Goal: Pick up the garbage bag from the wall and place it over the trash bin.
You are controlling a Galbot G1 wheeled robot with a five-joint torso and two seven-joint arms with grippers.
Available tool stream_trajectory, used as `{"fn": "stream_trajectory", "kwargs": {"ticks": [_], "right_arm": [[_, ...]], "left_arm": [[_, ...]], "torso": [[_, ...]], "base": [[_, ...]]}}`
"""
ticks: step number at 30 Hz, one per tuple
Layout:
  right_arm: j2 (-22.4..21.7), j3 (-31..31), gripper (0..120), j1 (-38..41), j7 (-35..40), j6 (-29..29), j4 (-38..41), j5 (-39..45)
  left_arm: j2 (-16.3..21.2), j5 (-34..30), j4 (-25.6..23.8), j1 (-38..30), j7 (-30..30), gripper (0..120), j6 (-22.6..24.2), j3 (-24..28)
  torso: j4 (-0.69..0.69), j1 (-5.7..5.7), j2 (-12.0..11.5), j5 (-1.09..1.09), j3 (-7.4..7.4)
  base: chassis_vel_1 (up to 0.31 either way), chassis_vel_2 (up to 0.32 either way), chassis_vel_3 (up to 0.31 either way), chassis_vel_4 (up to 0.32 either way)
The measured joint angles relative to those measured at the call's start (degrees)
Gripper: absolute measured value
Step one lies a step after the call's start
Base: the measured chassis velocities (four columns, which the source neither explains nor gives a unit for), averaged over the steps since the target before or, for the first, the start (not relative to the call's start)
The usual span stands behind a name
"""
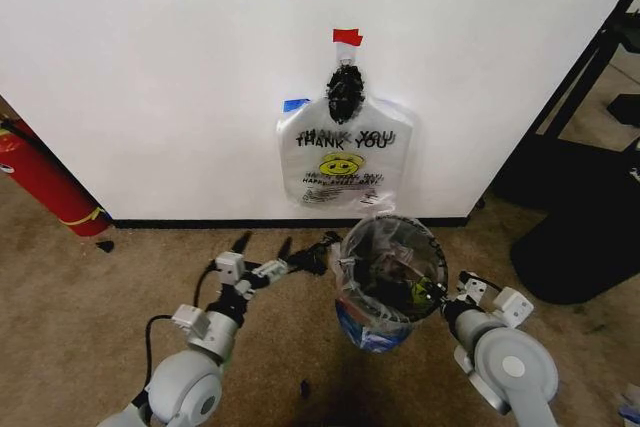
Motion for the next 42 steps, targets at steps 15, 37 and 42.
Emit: {"fn": "stream_trajectory", "kwargs": {"ticks": [15,37,42], "right_arm": [[-6.8,-6.7,0,8.7,-0.7,-7.0,-6.5,9.3],[-6.5,-17.3,0,16.3,-2.5,-6.8,-14.8,1.3],[-6.0,-18.0,0,17.1,-3.1,-6.5,-15.4,-0.3]], "left_arm": [[-8.2,8.5,-3.2,13.8,-1.8,100,-3.4,-12.6],[-8.6,8.5,-3.1,13.8,-2.4,100,-5.4,-13.0],[-8.5,8.4,-2.9,13.4,-2.4,100,-5.4,-12.4]], "torso": [[0.00,0.00,0.0,0.01,0.00],[-0.01,0.00,0.0,0.00,0.00],[-0.01,0.00,0.0,0.00,0.00]], "base": [[0.000,0.000,0.000,0.000],[0.000,0.000,0.000,0.000],[0.000,0.000,0.000,0.000]]}}
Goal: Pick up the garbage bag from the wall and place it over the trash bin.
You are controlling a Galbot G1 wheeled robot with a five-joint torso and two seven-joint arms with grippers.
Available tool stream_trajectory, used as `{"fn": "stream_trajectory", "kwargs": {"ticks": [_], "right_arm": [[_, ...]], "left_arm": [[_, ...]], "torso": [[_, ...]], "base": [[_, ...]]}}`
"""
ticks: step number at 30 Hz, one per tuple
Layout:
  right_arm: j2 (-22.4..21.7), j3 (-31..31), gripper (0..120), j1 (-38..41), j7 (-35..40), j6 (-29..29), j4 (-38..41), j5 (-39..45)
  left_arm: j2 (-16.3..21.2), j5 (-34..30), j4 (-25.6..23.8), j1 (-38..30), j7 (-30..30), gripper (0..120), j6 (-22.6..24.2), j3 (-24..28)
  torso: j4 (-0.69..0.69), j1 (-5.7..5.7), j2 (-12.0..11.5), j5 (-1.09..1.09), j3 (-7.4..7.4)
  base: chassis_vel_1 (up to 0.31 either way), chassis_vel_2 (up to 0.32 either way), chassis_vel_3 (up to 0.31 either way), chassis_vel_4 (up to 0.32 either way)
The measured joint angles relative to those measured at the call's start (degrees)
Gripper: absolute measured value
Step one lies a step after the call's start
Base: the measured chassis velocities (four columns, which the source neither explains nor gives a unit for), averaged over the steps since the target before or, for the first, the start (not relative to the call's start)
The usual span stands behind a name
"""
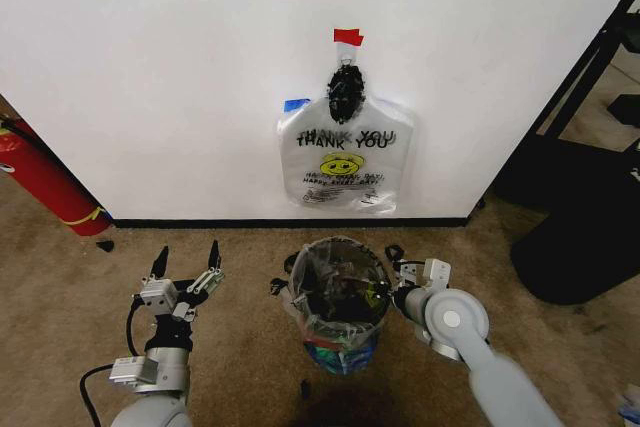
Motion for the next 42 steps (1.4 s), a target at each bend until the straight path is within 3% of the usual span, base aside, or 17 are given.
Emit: {"fn": "stream_trajectory", "kwargs": {"ticks": [4,8,10,15,17,24,26,30,42], "right_arm": [[0.1,-0.1,2,0.8,0.1,0.2,-1.0,-0.1],[0.2,-0.1,20,1.1,0.2,0.2,-1.5,0.0],[0.2,0.0,22,1.1,0.2,0.2,-1.5,0.1],[0.2,0.3,45,0.8,-0.1,0.2,-1.2,0.4],[0.2,0.4,48,0.7,-0.2,0.2,-1.1,0.4],[0.2,1.0,80,0.3,-1.0,0.2,-0.5,0.8],[0.2,1.1,82,0.3,-1.0,0.2,-0.5,0.8],[0.1,1.5,98,-0.1,-1.5,0.5,-0.4,1.0],[0.0,2.7,100,-1.3,-3.1,0.9,0.4,2.0]], "left_arm": [[-0.1,0.0,0.2,-0.1,0.0,100,-0.1,0.2],[-0.6,-0.1,0.6,-0.1,0.0,100,-0.2,0.7],[-0.7,-0.1,0.6,-0.1,0.0,100,-0.2,0.7],[-0.7,-0.2,0.6,-0.7,0.0,100,-0.2,0.8],[-0.7,-0.2,0.6,-0.8,0.0,100,-0.1,0.8],[-0.8,-0.2,0.5,-0.9,0.1,100,0.1,1.3],[-0.8,-0.2,0.4,-0.8,0.1,100,0.1,1.3],[-0.8,-0.1,0.2,-0.6,0.2,100,0.1,1.3],[-0.6,0.1,-0.3,-0.6,0.2,100,0.4,1.4]], "torso": [[0.00,0.00,0.0,0.00,0.00],[0.00,0.00,0.0,0.00,0.00],[0.00,0.00,0.0,0.00,0.00],[0.00,0.00,0.0,0.00,0.00],[0.00,0.00,0.0,0.01,0.00],[0.00,0.00,0.0,0.00,0.00],[0.00,0.00,0.0,0.00,0.00],[0.00,0.00,0.0,0.00,0.00],[0.00,0.00,0.0,0.00,0.00]], "base": [[0.000,0.000,0.000,0.000],[0.000,0.000,0.000,0.000],[0.000,0.000,0.000,0.000],[0.000,0.000,0.000,0.000],[0.000,0.000,0.000,0.000],[0.000,0.000,0.000,0.000],[0.000,0.000,0.000,0.000],[0.000,0.000,0.000,0.000],[0.000,0.000,0.000,0.000]]}}
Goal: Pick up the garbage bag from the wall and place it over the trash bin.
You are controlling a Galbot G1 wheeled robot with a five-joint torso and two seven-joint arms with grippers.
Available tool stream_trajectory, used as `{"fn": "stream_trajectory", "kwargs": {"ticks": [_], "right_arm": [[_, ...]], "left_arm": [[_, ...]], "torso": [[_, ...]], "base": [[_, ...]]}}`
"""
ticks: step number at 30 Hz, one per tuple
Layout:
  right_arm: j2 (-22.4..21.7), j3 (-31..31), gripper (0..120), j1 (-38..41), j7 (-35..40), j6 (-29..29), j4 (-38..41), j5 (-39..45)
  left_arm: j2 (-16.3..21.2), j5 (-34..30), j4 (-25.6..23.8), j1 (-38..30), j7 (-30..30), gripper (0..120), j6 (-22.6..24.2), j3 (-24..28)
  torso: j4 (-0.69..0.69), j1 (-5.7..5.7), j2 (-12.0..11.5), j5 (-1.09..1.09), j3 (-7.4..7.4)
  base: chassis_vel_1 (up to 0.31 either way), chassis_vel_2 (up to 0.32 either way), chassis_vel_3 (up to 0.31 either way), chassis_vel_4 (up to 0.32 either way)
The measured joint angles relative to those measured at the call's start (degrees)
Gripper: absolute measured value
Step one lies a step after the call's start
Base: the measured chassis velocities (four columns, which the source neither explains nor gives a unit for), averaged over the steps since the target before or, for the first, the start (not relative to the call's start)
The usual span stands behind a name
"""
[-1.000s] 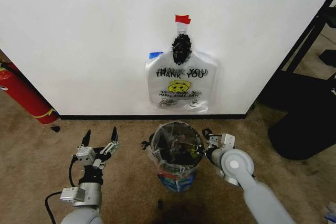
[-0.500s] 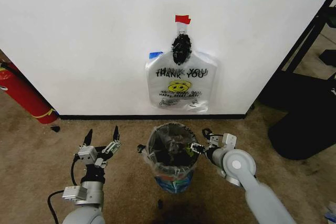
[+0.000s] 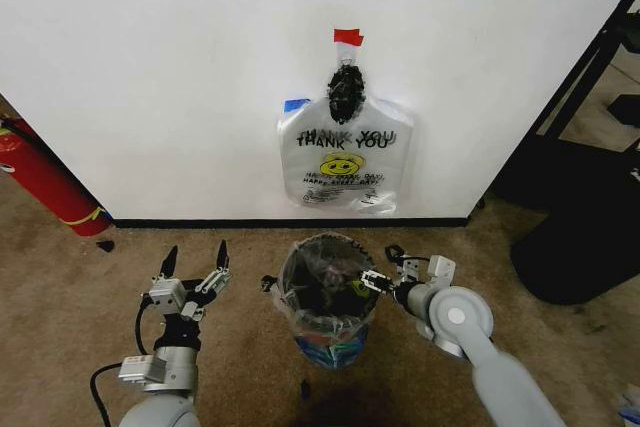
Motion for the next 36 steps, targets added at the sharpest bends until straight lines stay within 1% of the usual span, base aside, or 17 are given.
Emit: {"fn": "stream_trajectory", "kwargs": {"ticks": [5,7,9,10,13,16,19,23,24,28,29,30,31,33,35,36], "right_arm": [[-0.2,0.3,100,-0.6,-2.3,0.1,0.0,-0.7],[-0.3,0.5,100,-1.0,-4.5,0.8,-0.5,-2.0],[-0.3,0.7,100,-1.8,-9.3,3.0,-1.4,-4.9],[-0.3,0.7,100,-1.8,-9.3,3.0,-1.4,-4.9],[-0.4,1.0,100,-2.8,-16.2,5.7,-2.8,-7.9],[-0.6,1.1,100,-3.3,-20.6,7.0,-3.6,-9.9],[-0.7,1.1,100,-3.4,-22.0,7.6,-3.8,-10.8],[-1.4,1.0,100,-4.3,-26.3,10.5,-3.2,-14.2],[-1.4,1.0,100,-4.3,-26.3,10.5,-3.2,-14.2],[-1.7,1.5,100,-6.3,-29.2,16.2,-0.3,-20.9],[-1.7,2.2,100,-7.6,-29.8,18.7,1.6,-24.0],[-1.7,2.7,100,-8.4,-30.1,19.9,2.7,-25.9],[-1.7,2.7,100,-8.4,-30.1,19.9,2.7,-25.9],[-1.6,4.0,100,-10.9,-30.9,23.9,5.3,-32.2],[-1.2,4.9,100,-12.8,-31.2,26.7,7.1,-36.5],[-0.7,5.9,100,-14.2,-31.3,28.9,8.3,-39.4]], "left_arm": [[0.0,0.0,-0.2,0.1,0.0,100,0.2,0.0],[0.0,0.1,-0.3,0.3,0.0,100,0.2,0.0],[0.1,0.2,-0.3,0.4,0.0,100,0.2,0.0],[0.1,0.2,-0.3,0.4,0.0,100,0.2,0.0],[0.1,0.3,-0.4,0.4,0.0,100,0.2,0.0],[0.1,0.3,-0.5,0.5,0.1,100,0.3,0.0],[0.1,0.3,-0.6,0.5,0.1,100,0.3,0.0],[0.1,0.4,-0.8,0.5,0.1,100,0.4,0.1],[0.1,0.4,-0.8,0.5,0.1,100,0.4,0.1],[0.1,0.6,-0.8,0.3,0.1,100,0.5,0.3],[0.2,0.7,-0.9,0.1,0.0,100,0.6,0.3],[0.2,0.7,-1.0,0.0,0.0,100,0.6,0.3],[0.2,0.7,-1.0,0.0,0.0,100,0.6,0.3],[0.1,1.0,-1.4,-0.4,-0.6,100,1.3,0.3],[0.0,1.7,-1.7,-0.8,-1.6,100,2.2,0.4],[-0.1,2.1,-2.1,-1.0,-2.3,100,2.9,0.4]], "torso": [[0.00,0.00,0.0,0.00,0.00],[0.00,0.00,0.0,-0.01,0.00],[0.00,0.00,0.0,0.00,0.00],[0.00,0.00,0.0,0.00,0.00],[-0.01,0.00,0.0,0.00,0.00],[0.00,0.00,0.0,0.00,0.00],[0.00,0.00,0.0,0.00,0.00],[0.00,0.00,0.0,0.00,0.00],[0.00,0.00,0.0,0.00,0.00],[0.01,0.00,0.0,0.00,0.00],[0.00,0.00,0.0,0.00,0.00],[0.00,0.00,0.0,-0.01,0.00],[0.00,0.00,0.0,-0.01,0.00],[0.00,0.00,0.0,0.00,0.00],[-0.02,0.00,0.0,0.00,0.00],[0.00,0.00,0.0,-0.01,0.00]], "base": [[0.000,0.000,0.000,0.000],[0.000,0.000,0.000,0.000],[0.000,0.000,0.000,0.000],[0.000,0.000,0.000,0.000],[0.000,0.000,0.000,0.000],[0.000,0.000,0.000,0.000],[0.000,0.000,0.000,0.000],[0.000,0.000,0.000,0.000],[0.000,0.000,0.000,0.000],[0.000,0.000,0.000,0.000],[0.000,0.000,0.000,0.000],[0.000,0.000,0.000,0.000],[0.000,0.000,0.000,0.000],[0.000,0.000,0.000,0.000],[0.000,0.000,0.000,0.000],[0.000,0.000,0.000,0.000]]}}
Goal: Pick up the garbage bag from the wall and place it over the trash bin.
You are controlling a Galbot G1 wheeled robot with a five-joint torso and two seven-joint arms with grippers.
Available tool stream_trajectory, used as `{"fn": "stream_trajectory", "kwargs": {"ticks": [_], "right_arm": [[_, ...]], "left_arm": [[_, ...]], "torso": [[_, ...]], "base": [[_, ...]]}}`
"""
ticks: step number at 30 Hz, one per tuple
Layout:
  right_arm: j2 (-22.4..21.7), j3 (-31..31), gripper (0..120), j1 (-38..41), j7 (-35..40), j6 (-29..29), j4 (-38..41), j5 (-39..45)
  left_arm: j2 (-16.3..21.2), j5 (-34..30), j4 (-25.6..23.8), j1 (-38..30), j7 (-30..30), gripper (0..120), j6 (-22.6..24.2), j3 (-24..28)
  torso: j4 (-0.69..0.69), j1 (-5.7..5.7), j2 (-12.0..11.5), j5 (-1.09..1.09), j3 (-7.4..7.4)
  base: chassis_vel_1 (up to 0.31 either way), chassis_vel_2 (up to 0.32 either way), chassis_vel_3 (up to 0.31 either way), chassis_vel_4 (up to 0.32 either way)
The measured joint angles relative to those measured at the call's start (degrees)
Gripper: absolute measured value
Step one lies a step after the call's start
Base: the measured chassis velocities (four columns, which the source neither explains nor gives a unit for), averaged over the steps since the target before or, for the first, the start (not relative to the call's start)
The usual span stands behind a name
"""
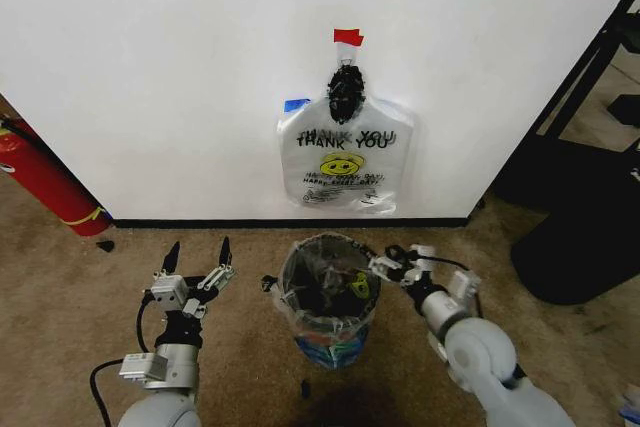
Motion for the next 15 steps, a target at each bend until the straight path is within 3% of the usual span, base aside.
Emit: {"fn": "stream_trajectory", "kwargs": {"ticks": [2,8,15], "right_arm": [[0.6,0.5,100,-0.9,0.0,1.6,0.6,-1.8],[6.4,3.8,100,-8.6,-1.8,16.6,3.5,-17.7],[10.4,6.8,100,-16.3,-3.3,23.7,8.6,-25.9]], "left_arm": [[0.0,0.1,-0.3,-0.1,-0.2,100,0.4,0.0],[0.0,1.7,-1.5,0.1,-0.5,100,-0.4,-0.6],[-1.3,5.9,-0.7,1.4,-0.3,100,-2.9,-0.5]], "torso": [[-0.01,0.00,0.0,-0.01,0.00],[0.00,0.00,0.0,0.01,0.00],[0.00,0.00,0.0,0.00,0.00]], "base": [[0.000,0.000,0.000,0.000],[0.000,0.000,0.000,0.000],[0.000,0.000,0.000,0.000]]}}
